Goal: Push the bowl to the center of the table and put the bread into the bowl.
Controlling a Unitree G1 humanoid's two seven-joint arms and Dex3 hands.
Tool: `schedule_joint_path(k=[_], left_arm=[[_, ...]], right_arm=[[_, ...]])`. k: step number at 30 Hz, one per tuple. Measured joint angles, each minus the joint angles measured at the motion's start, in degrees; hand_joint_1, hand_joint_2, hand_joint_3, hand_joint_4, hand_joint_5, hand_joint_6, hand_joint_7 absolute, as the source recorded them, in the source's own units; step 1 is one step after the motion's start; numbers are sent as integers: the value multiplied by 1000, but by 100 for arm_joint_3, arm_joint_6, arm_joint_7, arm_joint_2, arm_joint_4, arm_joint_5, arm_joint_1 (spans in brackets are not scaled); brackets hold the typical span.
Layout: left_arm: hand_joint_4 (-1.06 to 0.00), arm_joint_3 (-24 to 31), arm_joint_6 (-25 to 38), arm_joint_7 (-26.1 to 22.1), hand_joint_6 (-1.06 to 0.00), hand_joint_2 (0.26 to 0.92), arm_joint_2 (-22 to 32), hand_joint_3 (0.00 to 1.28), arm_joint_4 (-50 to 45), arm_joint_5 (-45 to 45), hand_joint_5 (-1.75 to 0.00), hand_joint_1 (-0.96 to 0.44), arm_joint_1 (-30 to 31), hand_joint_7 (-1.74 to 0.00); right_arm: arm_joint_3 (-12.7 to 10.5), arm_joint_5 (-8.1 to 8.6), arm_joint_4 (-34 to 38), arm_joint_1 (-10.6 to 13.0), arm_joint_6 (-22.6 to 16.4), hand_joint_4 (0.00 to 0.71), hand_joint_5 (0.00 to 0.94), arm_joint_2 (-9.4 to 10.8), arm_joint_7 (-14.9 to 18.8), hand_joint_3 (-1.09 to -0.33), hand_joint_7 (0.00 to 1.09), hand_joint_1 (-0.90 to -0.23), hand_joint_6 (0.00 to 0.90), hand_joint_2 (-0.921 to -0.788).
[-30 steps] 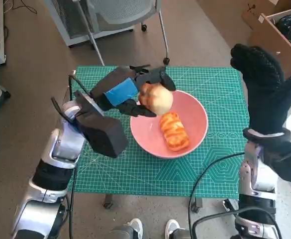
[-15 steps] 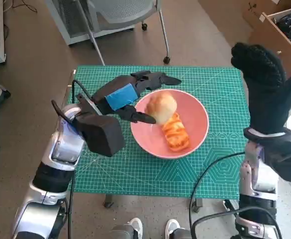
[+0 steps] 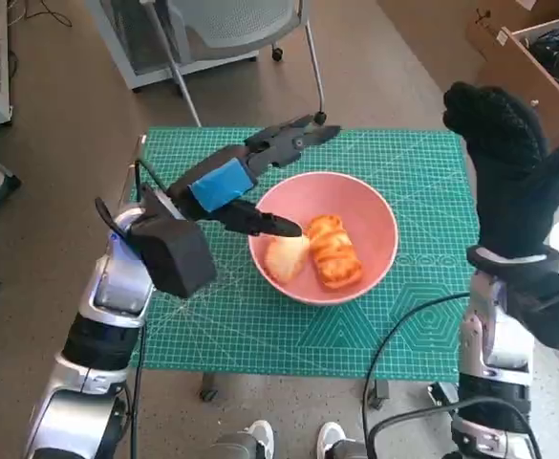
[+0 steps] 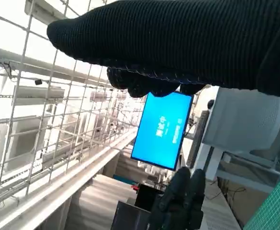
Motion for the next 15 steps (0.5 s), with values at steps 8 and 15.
schedule_joint_path(k=[8, 15], left_arm=[[1, 583, -18, -82, -66, 921, -312, 121, 135, -984, 1, -622, 46, -165], [1, 1092, -133, 265, -10, 921, -880, 183, 43, -1733, 1, -632, 187, -299]], right_arm=[[-5, 1, -205, -18, 83, 369, 3, -1, -43, -596, 654, -501, 155, -921], [-4, -18, -282, -151, 89, 387, 8, -6, -114, -586, 621, -523, 186, -921]])
